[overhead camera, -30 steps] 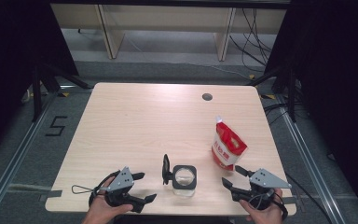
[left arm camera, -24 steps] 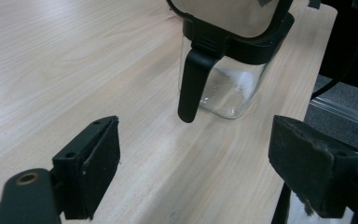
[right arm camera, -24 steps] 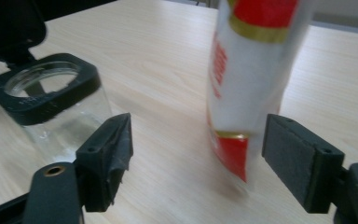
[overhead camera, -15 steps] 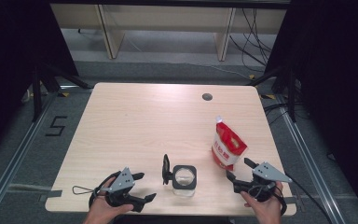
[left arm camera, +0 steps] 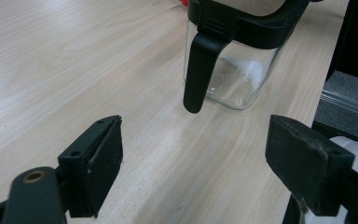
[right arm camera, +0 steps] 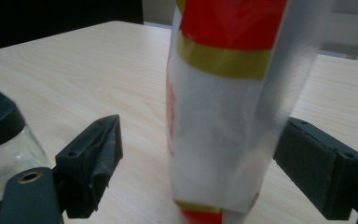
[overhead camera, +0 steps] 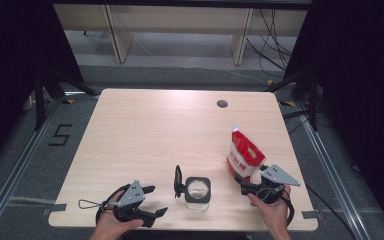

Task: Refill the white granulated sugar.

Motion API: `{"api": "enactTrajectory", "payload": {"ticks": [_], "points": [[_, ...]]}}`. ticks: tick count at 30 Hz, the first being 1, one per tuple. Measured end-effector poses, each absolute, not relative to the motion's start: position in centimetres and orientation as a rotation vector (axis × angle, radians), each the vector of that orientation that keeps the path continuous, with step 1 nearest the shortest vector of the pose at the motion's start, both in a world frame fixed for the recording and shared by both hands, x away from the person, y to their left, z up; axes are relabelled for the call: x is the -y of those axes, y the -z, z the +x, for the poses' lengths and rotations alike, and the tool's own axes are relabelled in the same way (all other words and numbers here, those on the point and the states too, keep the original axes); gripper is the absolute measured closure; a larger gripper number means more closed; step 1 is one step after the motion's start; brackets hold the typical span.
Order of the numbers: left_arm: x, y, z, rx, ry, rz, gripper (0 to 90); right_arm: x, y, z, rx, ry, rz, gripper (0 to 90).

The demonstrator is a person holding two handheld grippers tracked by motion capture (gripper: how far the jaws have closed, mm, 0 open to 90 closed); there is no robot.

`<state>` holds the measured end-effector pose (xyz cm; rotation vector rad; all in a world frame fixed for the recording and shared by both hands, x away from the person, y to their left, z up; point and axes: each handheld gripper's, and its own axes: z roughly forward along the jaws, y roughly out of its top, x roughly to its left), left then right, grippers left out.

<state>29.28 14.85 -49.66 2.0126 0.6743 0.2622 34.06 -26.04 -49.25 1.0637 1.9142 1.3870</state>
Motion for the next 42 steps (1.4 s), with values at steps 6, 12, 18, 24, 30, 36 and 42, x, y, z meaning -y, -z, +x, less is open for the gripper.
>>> {"api": "enactTrajectory", "payload": {"ticks": [6,12,18,24,30,36,42], "points": [[-14.8,49.7,29.3,-0.668,-0.256,2.017,18.9,25.7,49.6,35.0,-1.899,-1.357,1.027,19.7],[-14.8,49.7,29.4,-0.642,-0.269,2.03,19.0,25.1,49.9,35.3,-1.877,-1.325,1.011,21.0],[-14.6,49.8,29.3,-0.665,-0.249,2.021,19.0,25.1,50.2,35.5,-1.85,-1.331,1.006,24.7],[-14.6,49.8,29.3,-0.67,-0.247,2.019,19.1,25.0,50.3,35.9,-1.838,-1.36,0.993,25.7],[-14.6,49.8,29.3,-0.662,-0.251,2.028,19.1,25.1,50.7,36.3,-1.812,-1.395,1.002,27.5],[-14.5,49.8,29.4,-0.641,-0.255,2.028,19.1,25.1,50.8,36.8,-1.785,-1.414,1.002,29.0],[-14.4,49.9,29.3,-0.661,-0.239,2.027,19.1,25.1,51.0,37.1,-1.77,-1.428,0.982,28.6]]}}
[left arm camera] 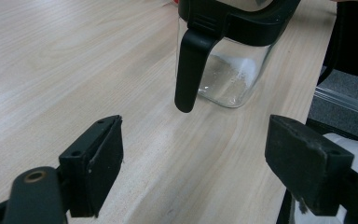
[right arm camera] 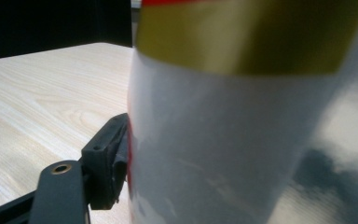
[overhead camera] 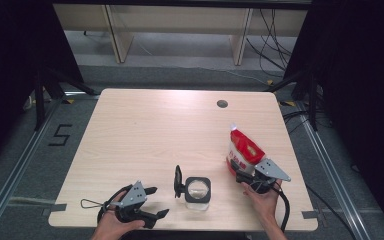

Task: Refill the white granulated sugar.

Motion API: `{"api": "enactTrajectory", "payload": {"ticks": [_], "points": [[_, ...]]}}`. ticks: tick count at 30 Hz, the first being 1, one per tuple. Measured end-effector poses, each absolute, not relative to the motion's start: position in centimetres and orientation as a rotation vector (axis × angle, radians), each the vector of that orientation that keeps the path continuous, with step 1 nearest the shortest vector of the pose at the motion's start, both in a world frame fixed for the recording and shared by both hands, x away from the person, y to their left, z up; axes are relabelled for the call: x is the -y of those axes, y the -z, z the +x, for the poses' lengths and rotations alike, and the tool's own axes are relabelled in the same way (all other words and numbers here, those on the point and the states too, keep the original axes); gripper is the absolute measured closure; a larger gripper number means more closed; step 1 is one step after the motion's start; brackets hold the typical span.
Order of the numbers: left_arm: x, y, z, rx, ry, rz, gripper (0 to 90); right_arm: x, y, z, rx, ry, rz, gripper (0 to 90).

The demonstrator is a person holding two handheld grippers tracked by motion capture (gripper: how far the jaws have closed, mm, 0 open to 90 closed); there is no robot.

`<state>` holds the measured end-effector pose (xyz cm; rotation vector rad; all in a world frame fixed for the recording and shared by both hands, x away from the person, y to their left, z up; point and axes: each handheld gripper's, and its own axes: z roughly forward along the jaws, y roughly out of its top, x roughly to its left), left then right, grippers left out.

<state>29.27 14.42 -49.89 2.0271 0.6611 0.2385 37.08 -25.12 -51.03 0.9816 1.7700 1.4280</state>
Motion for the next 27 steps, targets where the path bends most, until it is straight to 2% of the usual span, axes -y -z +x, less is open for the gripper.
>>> {"api": "enactTrajectory", "payload": {"ticks": [14,17,27], "points": [[-14.5,49.9,29.5,-0.612,-0.262,2.063,19.1,25.2,51.4,37.6,-1.802,-1.446,0.977,30.2],[-14.4,50.0,29.4,-0.645,-0.232,2.046,19.1,25.2,51.5,37.7,-1.794,-1.464,0.982,30.4],[-14.4,50.0,29.5,-0.64,-0.263,2.059,19.1,25.2,51.7,38.2,-1.807,-1.464,0.949,31.4]]}}
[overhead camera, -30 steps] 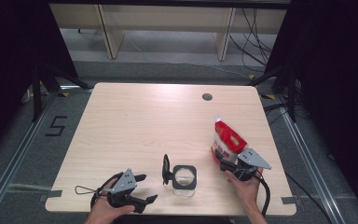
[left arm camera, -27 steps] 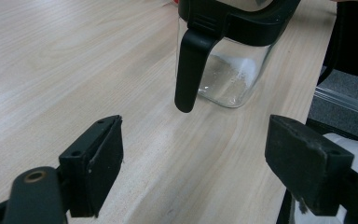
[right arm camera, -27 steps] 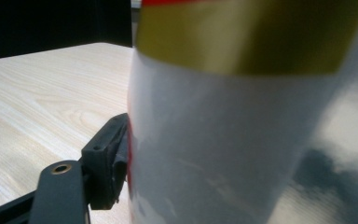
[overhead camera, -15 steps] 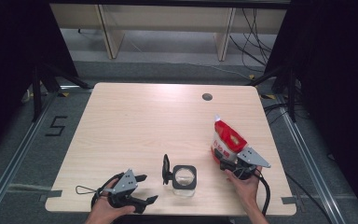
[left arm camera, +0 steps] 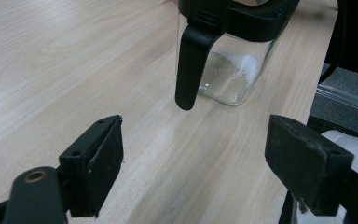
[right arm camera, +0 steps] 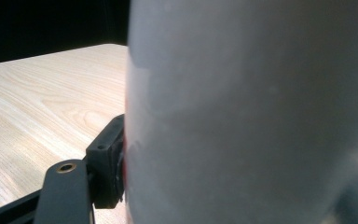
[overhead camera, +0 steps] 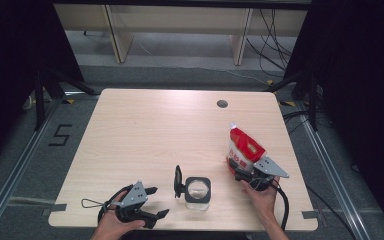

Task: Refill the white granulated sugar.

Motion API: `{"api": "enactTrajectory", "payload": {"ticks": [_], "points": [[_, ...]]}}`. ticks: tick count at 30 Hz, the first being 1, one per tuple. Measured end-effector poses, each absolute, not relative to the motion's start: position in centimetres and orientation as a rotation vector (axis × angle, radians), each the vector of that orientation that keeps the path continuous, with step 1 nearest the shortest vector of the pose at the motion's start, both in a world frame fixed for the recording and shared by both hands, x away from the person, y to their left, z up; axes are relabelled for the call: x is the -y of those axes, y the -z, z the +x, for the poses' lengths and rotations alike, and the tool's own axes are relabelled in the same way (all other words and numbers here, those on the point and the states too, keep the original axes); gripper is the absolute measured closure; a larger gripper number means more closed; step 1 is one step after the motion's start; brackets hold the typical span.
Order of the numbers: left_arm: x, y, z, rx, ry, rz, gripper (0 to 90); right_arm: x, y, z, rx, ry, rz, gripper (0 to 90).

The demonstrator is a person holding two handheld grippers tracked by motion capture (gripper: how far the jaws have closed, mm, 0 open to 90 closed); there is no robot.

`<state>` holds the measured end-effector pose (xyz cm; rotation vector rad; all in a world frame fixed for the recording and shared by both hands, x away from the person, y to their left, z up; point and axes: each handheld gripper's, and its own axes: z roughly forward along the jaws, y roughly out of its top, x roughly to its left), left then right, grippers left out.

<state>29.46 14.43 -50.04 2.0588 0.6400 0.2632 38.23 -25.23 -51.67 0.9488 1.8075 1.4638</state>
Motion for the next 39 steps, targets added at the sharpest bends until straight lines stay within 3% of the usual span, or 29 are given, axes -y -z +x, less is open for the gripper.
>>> {"api": "enactTrajectory", "payload": {"ticks": [27,39], "points": [[-14.4,50.0,29.5,-0.617,-0.256,2.038,19.6,25.5,50.9,37.6,-1.81,-1.446,0.993,38.2],[-14.6,50.0,29.6,-0.645,-0.254,2.024,19.6,26.7,47.1,34.5,-1.799,-1.38,0.825,38.3]]}}
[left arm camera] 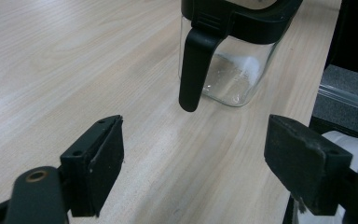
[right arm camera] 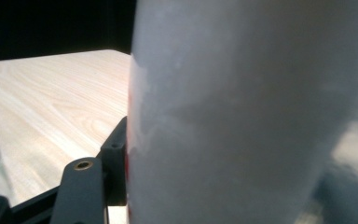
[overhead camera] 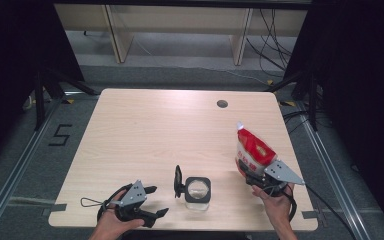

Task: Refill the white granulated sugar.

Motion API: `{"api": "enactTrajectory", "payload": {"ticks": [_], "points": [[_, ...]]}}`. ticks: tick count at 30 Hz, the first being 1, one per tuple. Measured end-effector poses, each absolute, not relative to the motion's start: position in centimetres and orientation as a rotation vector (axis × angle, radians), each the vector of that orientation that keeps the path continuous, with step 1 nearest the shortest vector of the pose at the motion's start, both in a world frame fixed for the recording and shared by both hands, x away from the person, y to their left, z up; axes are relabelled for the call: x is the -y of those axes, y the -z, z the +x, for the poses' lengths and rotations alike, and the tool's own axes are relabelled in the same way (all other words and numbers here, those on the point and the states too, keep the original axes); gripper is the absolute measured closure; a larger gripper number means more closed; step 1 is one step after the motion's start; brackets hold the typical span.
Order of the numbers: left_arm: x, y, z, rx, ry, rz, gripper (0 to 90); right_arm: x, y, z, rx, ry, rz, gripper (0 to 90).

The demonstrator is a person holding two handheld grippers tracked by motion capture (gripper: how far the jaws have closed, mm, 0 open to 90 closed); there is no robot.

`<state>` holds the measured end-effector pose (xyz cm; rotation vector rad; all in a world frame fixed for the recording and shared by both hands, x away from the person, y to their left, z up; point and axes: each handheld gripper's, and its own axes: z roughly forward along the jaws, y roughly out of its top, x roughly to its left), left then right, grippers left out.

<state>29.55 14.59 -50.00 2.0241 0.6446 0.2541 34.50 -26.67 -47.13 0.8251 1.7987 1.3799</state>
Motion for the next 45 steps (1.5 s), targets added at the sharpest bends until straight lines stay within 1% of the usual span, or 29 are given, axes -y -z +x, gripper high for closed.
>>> {"api": "enactTrajectory", "payload": {"ticks": [1,7,9,10,14,19,36,45], "points": [[-14.6,50.0,29.6,-0.639,-0.259,2.022,19.6,26.6,46.4,33.6,-1.827,-1.341,0.771,38.3],[-14.8,49.9,29.7,-0.639,-0.269,2.057,19.6,25.7,45.9,31.7,-1.879,-1.255,0.668,38.4],[-14.8,49.9,29.7,-0.645,-0.266,2.05,19.6,25.6,45.8,31.5,-1.897,-1.235,0.654,38.4],[-14.7,50.0,29.6,-0.652,-0.254,2.019,19.6,25.4,45.7,31.2,-1.902,-1.21,0.639,38.4],[-14.8,50.0,29.7,-0.65,-0.258,2.034,19.6,24.5,45.1,30.0,-1.931,-1.091,0.518,38.5],[-14.8,50.0,29.6,-0.649,-0.259,2.028,19.6,24.0,44.8,29.0,-1.948,-1.025,0.465,38.5],[-14.8,50.0,29.7,-0.635,-0.271,2.049,19.6,22.7,44.3,26.8,-1.997,-0.668,0.162,38.7],[-14.7,50.1,29.7,-0.654,-0.258,2.026,19.6,22.5,44.4,26.2,-2.001,-0.56,0.158,38.7]]}}
